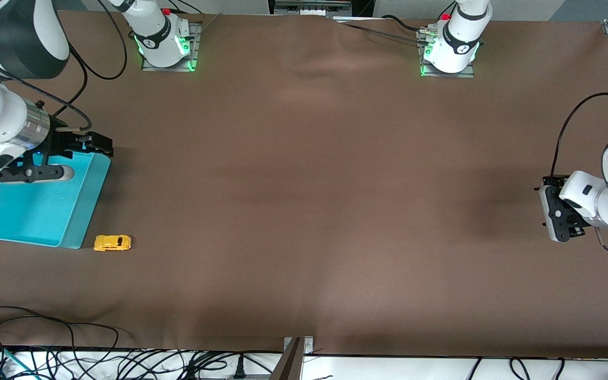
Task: Wind up and store yellow beetle car
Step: 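Raise the left gripper away while the right gripper reaches the car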
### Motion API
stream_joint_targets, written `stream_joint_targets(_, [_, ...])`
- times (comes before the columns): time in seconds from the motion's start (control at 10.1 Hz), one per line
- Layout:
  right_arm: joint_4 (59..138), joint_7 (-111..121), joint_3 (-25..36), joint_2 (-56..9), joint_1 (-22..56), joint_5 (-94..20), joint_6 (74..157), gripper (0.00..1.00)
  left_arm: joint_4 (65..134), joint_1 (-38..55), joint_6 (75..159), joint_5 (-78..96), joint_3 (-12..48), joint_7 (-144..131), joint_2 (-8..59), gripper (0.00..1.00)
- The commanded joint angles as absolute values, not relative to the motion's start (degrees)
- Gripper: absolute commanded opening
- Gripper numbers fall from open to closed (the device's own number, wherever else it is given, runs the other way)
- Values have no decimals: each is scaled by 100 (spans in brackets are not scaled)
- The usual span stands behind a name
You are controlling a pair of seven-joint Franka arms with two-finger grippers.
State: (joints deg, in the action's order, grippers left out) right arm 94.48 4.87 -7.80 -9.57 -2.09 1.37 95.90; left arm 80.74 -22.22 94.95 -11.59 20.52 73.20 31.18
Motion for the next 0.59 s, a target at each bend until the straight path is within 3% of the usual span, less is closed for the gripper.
stream_joint_targets(0.0, [9579, 1691, -765, -1055, -202, 272, 10070, 100, 8104, -2197, 8976, -697, 2206, 6063, 2700, 100])
stream_joint_targets(0.3, [9992, 3097, -712, -1273, -255, 352, 11210, 100, 8104, -2049, 8815, -316, 2180, 5151, 2331, 100])
stream_joint_targets(0.49, [10107, 4020, -484, -1510, -264, 343, 11845, 100, 8139, -1262, 8868, -325, 1526, 4837, 1795, 100])
